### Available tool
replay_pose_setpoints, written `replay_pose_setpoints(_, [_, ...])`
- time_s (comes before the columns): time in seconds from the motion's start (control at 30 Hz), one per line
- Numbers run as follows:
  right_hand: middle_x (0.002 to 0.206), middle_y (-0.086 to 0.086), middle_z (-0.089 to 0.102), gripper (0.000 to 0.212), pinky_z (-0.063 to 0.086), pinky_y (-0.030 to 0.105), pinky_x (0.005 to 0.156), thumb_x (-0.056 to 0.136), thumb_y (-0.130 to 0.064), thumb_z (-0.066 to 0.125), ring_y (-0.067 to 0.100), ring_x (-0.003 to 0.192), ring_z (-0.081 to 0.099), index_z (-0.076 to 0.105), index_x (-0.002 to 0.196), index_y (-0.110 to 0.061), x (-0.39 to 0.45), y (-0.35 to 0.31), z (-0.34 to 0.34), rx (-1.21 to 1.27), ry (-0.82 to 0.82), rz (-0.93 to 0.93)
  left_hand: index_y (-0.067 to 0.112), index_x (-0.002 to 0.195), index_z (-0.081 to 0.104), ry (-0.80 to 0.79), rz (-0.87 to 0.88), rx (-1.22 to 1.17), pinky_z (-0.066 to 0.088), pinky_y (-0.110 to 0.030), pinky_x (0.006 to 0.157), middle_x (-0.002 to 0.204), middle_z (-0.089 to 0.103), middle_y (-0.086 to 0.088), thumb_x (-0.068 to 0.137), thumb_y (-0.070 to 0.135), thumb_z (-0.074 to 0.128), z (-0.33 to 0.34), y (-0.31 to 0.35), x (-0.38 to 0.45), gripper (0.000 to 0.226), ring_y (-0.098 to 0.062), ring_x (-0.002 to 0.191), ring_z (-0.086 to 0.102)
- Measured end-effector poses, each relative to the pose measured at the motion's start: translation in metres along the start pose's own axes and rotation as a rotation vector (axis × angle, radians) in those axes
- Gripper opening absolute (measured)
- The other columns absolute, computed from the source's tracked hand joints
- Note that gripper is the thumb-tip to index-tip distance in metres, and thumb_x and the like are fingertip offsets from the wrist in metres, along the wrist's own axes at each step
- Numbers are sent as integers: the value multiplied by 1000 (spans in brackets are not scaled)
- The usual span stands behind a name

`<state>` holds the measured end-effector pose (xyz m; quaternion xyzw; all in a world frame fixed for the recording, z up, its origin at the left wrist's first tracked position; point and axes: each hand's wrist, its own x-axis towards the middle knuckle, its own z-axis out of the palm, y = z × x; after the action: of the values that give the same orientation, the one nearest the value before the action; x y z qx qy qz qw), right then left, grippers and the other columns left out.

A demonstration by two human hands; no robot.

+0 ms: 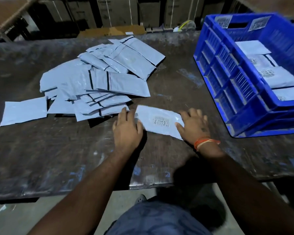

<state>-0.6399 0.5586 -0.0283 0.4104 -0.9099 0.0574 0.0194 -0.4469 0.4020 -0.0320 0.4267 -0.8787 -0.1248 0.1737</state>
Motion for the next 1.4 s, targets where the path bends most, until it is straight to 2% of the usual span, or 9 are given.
replay_pose_setpoints(0.17, [103,18,67,49,48,45,87,86,-50,48,39,101,60,59,110,-8,-18,6,-5,61,23,337,21,127,57,11,-195,-88,50,-46,92,127,48,-9,94,41,50,-13,7,8,40,-33,109,59])
replay_pose_setpoints(0.37, [73,1,62,24,40,33,64,93,-40,58,30,80,63,58,83,-19,-49,-41,-16,355,-86,-91,22,128,57,-192,-2,-165,47,-44,97,123,57,-13,87,49,47,5,17,30,50,-35,115,54])
replay_pose_setpoints(0.5, [58,1,56,25,30,30,59,90,-25,64,28,64,59,58,69,-14,-39,-34,-13,544,47,-25,22,132,51,-263,141,-90,44,-46,99,131,51,-8,75,66,50,11,37,40,72,-34,121,46])
replay_pose_setpoints(0.67, [69,0,65,13,49,32,64,84,-25,60,22,67,63,67,79,-16,-21,10,-11,563,127,204,34,147,33,-383,351,15,42,-46,103,132,44,-6,63,78,61,23,57,46,99,-30,126,39])
replay_pose_setpoints(0.93, [88,5,67,19,44,31,84,79,-15,58,27,82,63,74,89,-15,-14,20,-12,544,227,189,33,155,30,-514,562,127,23,-49,119,157,30,-6,80,67,56,15,25,64,86,-33,144,21])
replay_pose_setpoints(1.07, [120,10,63,50,38,34,96,85,-36,41,34,111,55,68,122,-15,2,5,-3,414,240,41,26,158,27,-354,432,25,18,-55,121,164,24,-6,90,66,22,17,33,56,79,-31,152,12])
replay_pose_setpoints(1.17, [158,6,33,56,30,48,109,97,-43,37,27,147,25,39,151,-30,15,-4,-2,233,47,-24,23,158,26,-253,353,17,14,-57,121,166,18,-10,100,55,23,26,63,42,66,-35,153,6])
replay_pose_setpoints(1.27, [167,2,10,54,20,47,113,103,-50,30,22,153,3,23,156,-38,18,-2,8,73,-93,-72,28,158,23,-266,322,52,9,-60,121,167,6,-13,104,53,24,42,68,26,60,-36,154,-2])
replay_pose_setpoints(1.4, [167,3,1,53,15,49,117,102,-55,26,25,153,0,18,154,-48,11,5,14,59,-153,33,45,156,18,-237,199,114,0,-64,120,167,-9,-15,103,57,22,50,46,13,55,-39,153,-11])
